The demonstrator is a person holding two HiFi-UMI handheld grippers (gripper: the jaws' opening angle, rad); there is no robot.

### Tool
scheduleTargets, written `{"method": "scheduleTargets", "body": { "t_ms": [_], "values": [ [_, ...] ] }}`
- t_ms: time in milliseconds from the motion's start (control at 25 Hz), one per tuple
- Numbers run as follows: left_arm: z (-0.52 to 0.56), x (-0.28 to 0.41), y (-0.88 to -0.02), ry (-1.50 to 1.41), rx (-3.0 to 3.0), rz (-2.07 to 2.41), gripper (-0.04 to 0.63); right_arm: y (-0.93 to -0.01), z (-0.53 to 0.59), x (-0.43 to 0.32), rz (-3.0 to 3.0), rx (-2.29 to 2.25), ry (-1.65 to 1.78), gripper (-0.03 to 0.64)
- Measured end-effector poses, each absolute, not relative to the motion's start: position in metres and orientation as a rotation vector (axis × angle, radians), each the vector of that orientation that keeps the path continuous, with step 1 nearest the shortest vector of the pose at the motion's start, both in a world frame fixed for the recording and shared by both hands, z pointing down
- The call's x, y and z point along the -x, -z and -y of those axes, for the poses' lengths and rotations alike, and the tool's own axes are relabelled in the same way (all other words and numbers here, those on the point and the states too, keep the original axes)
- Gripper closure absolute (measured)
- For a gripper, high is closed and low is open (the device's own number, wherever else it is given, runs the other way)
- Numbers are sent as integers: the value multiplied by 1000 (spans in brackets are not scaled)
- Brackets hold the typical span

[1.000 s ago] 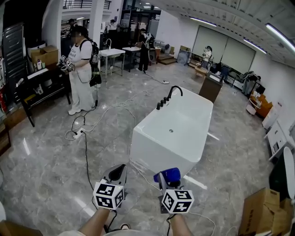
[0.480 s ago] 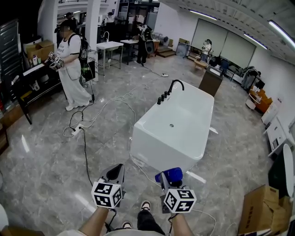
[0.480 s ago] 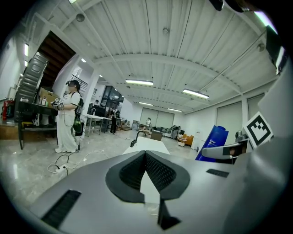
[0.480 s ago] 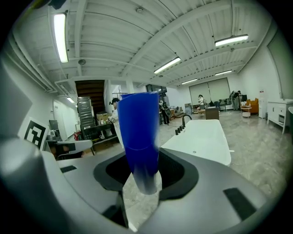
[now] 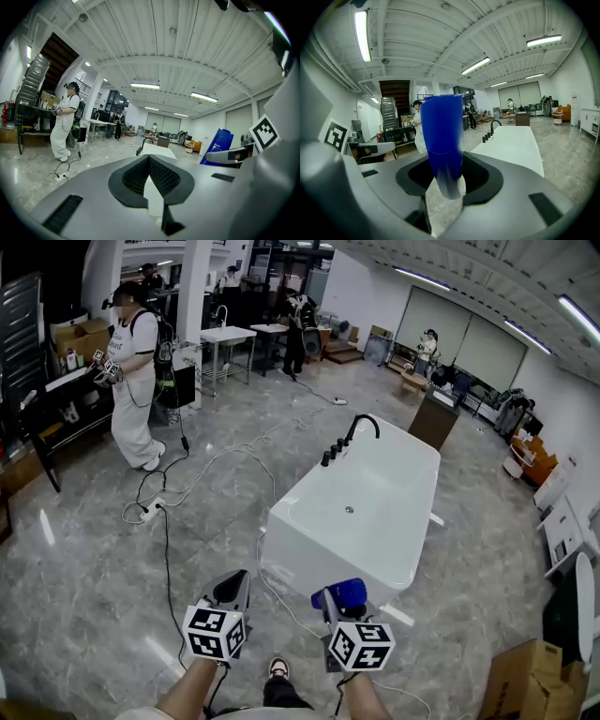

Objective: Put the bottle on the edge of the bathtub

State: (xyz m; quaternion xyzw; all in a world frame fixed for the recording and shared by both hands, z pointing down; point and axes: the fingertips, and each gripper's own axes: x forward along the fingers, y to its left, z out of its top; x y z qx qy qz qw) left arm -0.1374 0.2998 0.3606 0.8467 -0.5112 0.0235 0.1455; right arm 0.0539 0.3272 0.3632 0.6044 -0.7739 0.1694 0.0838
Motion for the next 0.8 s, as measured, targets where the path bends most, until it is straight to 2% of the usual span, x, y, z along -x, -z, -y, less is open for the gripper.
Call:
{"method": "scheduleTargets", "body": {
  "t_ms": [800],
  "values": [
    [-157, 69, -365, -95, -2396, 1517, 580, -376, -172, -121, 2336, -1736, -573, 441]
  ]
}}
